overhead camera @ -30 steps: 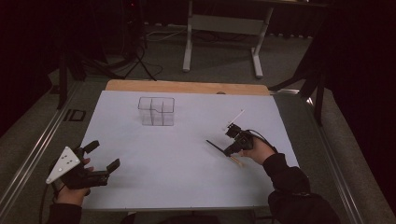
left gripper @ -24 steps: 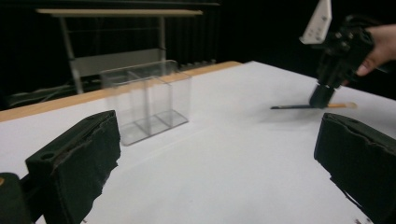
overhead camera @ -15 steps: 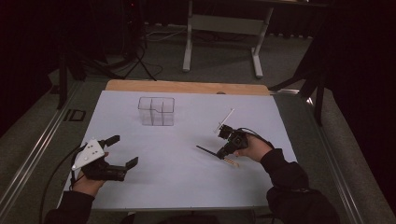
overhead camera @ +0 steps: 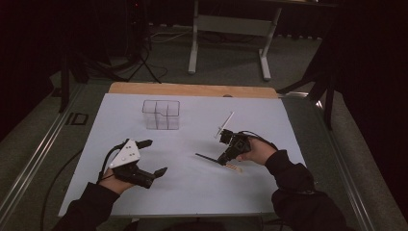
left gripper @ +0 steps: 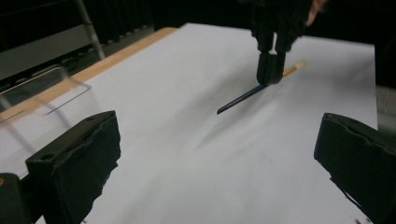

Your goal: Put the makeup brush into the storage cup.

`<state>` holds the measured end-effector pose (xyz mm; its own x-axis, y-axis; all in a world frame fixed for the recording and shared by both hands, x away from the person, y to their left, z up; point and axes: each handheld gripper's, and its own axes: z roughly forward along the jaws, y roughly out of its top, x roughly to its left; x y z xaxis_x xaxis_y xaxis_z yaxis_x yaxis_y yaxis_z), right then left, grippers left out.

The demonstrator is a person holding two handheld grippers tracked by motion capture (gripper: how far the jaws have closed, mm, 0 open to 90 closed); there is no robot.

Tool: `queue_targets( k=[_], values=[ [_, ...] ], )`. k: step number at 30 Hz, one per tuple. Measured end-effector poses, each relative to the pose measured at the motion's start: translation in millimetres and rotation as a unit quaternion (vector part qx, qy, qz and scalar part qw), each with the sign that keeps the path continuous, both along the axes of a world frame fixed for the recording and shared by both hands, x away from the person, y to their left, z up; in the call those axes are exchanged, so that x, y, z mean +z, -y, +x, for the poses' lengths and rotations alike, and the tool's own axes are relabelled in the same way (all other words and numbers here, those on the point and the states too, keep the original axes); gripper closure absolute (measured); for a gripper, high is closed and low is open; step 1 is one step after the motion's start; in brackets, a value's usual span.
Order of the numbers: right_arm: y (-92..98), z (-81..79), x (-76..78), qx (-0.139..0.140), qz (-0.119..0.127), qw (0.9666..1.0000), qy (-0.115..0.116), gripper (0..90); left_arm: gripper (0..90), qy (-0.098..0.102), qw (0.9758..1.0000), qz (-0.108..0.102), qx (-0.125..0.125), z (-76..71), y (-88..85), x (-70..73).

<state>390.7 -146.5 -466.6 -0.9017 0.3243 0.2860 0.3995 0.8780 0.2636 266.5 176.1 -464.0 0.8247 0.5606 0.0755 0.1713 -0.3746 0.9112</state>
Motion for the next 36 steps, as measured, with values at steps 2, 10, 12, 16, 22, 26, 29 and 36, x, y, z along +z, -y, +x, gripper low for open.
queue_targets(
  k=[2, 10, 12, 16, 22, 26, 29, 36],
  values=[
    [-1.1, 0.1, 0.4, 0.003, 0.000, 1.0000, 0.000, 83.2, 2.1, 0.001, 0.9998, 0.014, -0.013, 2.7, 8.0, 0.8],
    [-11.6, 0.5, 8.8, 0.021, 0.001, 0.9997, -0.008, 83.2, 7.6, 0.062, 0.9923, 0.089, -0.060, 3.8, 43.0, 4.4],
    [-14.0, 0.5, 10.8, 0.023, 0.004, 0.9997, -0.011, 83.3, 9.1, 0.080, 0.9885, 0.111, -0.065, 2.8, 50.7, 4.6],
    [-17.5, 0.6, 12.8, 0.025, 0.005, 0.9996, -0.015, 83.3, 14.0, 0.103, 0.9827, 0.133, -0.077, 1.9, 59.9, 5.8],
    [-23.0, 0.3, 16.2, 0.027, 0.008, 0.9993, -0.026, 83.3, 22.0, 0.144, 0.9693, 0.173, -0.098, 4.0, 78.6, 10.0],
    [-24.7, -0.9, 19.8, 0.023, 0.007, 0.9995, -0.019, 83.3, 26.3, 0.166, 0.9585, 0.201, -0.115, 3.4, 90.7, 10.0],
    [-25.4, -0.3, 21.9, 0.021, 0.007, 0.9996, -0.020, 83.3, 30.3, 0.177, 0.9517, 0.220, -0.120, 4.4, 98.2, 7.7],
    [-25.9, 1.5, 24.9, 0.013, 0.015, 0.9991, -0.038, 83.3, 38.7, 0.196, 0.9394, 0.254, -0.122, 7.0, 109.7, 0.4]
  ],
)
